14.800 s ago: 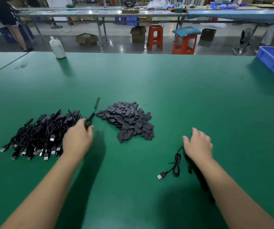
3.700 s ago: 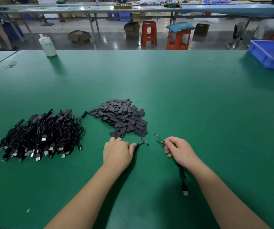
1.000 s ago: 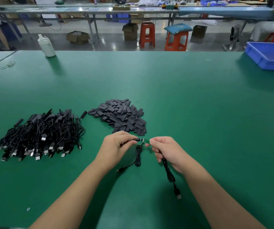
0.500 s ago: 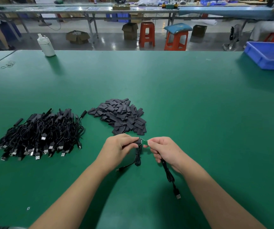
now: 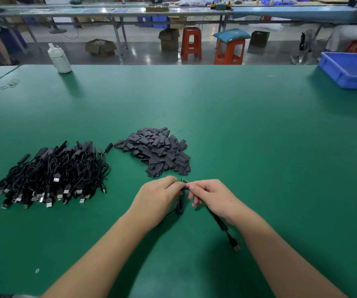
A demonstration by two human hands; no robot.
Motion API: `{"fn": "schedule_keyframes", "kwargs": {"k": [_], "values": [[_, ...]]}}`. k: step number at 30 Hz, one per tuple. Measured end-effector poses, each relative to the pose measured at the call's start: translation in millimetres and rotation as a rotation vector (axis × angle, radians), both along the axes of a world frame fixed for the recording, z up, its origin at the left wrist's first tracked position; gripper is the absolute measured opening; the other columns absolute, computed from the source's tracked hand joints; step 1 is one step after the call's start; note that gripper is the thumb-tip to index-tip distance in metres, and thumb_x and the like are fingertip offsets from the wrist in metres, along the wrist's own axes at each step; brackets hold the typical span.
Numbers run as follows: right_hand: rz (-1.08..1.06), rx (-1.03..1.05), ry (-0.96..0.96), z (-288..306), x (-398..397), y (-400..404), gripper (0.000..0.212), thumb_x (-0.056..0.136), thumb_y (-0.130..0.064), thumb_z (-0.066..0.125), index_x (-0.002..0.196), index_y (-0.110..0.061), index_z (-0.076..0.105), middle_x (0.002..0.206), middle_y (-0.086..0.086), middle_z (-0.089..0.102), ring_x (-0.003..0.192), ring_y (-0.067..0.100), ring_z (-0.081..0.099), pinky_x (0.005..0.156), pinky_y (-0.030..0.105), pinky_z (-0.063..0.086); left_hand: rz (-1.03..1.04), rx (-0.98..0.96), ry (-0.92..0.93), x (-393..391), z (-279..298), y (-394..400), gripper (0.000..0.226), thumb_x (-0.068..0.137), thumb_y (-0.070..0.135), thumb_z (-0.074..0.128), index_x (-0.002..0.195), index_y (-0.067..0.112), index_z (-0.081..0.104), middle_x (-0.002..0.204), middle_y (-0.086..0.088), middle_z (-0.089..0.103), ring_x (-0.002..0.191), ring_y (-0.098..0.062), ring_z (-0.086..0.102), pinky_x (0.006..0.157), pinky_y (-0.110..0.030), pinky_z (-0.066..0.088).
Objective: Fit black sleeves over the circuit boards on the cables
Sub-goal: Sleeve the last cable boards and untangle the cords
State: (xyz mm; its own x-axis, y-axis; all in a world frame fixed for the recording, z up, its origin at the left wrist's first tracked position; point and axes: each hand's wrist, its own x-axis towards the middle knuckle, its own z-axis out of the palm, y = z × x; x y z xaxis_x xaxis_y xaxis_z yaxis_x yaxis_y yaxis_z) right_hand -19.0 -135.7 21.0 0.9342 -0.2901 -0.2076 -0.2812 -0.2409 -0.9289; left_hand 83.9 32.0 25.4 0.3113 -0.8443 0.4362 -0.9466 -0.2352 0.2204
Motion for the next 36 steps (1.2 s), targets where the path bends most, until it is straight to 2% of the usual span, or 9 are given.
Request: {"fn": "schedule_keyframes", "kwargs": {"k": [4,8,12,17,23,26,29,32,36], "values": [[-0.021,0.03,-0.008,4.6,0.6,-7.0,0.025,0.098,-0.009,0.06,0.118,-0.016,0.072,0.08,0.0,0.073,0.076,0.004,0.065,0.09,0.026,0.051,0.05,-0.018,0.079,-4.4,2.6,-4.7,0.018,0.091,0.023,0.068,0.106,0.015,0.074,0.092,0.0,0.071,0.073,-0.027,0.068,0.058,-0.038,0.056],[0.013,-0.035,-0.009,6.8,2.0,-7.3,0.041,0.094,-0.001,0.063,0.133,-0.015,0.061,0.085,0.004,0.074,0.078,0.004,0.067,0.092,0.024,0.05,0.092,0.066,0.206,-2.0,-2.7,-7.6,0.027,0.096,0.031,0.061,0.118,0.018,0.07,0.101,-0.001,0.068,0.086,-0.027,0.065,0.074,-0.039,0.052],[0.006,-0.074,0.022,4.8,1.2,-10.3,0.041,0.093,-0.005,0.066,0.132,-0.017,0.062,0.09,0.001,0.077,0.085,0.004,0.072,0.097,0.033,0.052,0.037,-0.008,0.254,-4.9,-1.4,-9.2,0.018,0.095,0.022,0.064,0.108,0.015,0.073,0.095,0.0,0.068,0.08,-0.023,0.064,0.073,-0.031,0.051],[-0.007,0.006,0.058,0.4,3.1,-11.3,0.038,0.093,-0.004,0.066,0.13,-0.009,0.063,0.086,-0.013,0.074,0.086,0.0,0.072,0.084,0.014,0.054,0.014,0.014,0.198,-7.8,-1.9,-9.3,0.018,0.095,0.02,0.063,0.108,0.011,0.072,0.091,-0.004,0.067,0.075,-0.027,0.063,0.066,-0.034,0.053],[0.014,0.04,0.114,-7.1,7.2,-4.0,0.04,0.1,-0.002,0.052,0.14,-0.005,0.052,0.116,0.009,0.07,0.101,0.008,0.069,0.093,0.024,0.055,0.01,0.248,0.025,-8.2,-13.2,-14.8,0.031,0.086,0.01,0.061,0.117,0.013,0.063,0.1,-0.004,0.06,0.085,-0.028,0.059,0.068,-0.037,0.047],[-0.062,0.078,0.11,-11.0,9.6,-6.3,0.039,0.101,0.0,0.048,0.14,-0.003,0.052,0.107,0.011,0.07,0.096,0.014,0.07,0.092,0.029,0.056,0.072,0.177,0.164,-12.0,-20.6,-19.7,0.046,0.089,0.008,0.058,0.134,0.015,0.053,0.122,-0.003,0.057,0.095,-0.027,0.06,0.077,-0.037,0.051],[-0.187,-0.203,0.149,-16.8,8.7,-20.1,0.031,0.101,-0.007,0.049,0.13,-0.01,0.061,0.1,0.006,0.073,0.092,0.017,0.071,0.091,0.032,0.054,0.382,0.139,0.41,-8.4,-27.5,-22.6,0.033,0.098,0.037,0.049,0.127,0.022,0.053,0.121,0.001,0.055,0.102,-0.025,0.06,0.083,-0.037,0.05],[-0.228,-0.516,0.252,-23.7,3.9,-38.1,0.023,0.1,-0.018,0.052,0.116,-0.021,0.068,0.105,-0.002,0.073,0.097,0.018,0.066,0.083,0.028,0.049,0.539,0.475,0.324,-7.0,-34.4,-24.2,0.048,0.088,0.068,0.046,0.102,0.023,0.055,0.099,0.003,0.054,0.093,-0.021,0.058,0.071,-0.034,0.045],[-0.225,-0.744,0.296,-32.2,2.5,-42.8,0.024,0.1,-0.027,0.055,0.12,-0.02,0.066,0.121,-0.001,0.064,0.116,0.021,0.053,0.095,0.034,0.046,0.584,0.437,0.443,-10.1,-42.5,-29.1,0.024,0.088,0.043,0.056,0.099,0.022,0.055,0.096,0.003,0.061,0.091,-0.022,0.061,0.072,-0.032,0.048]]}}
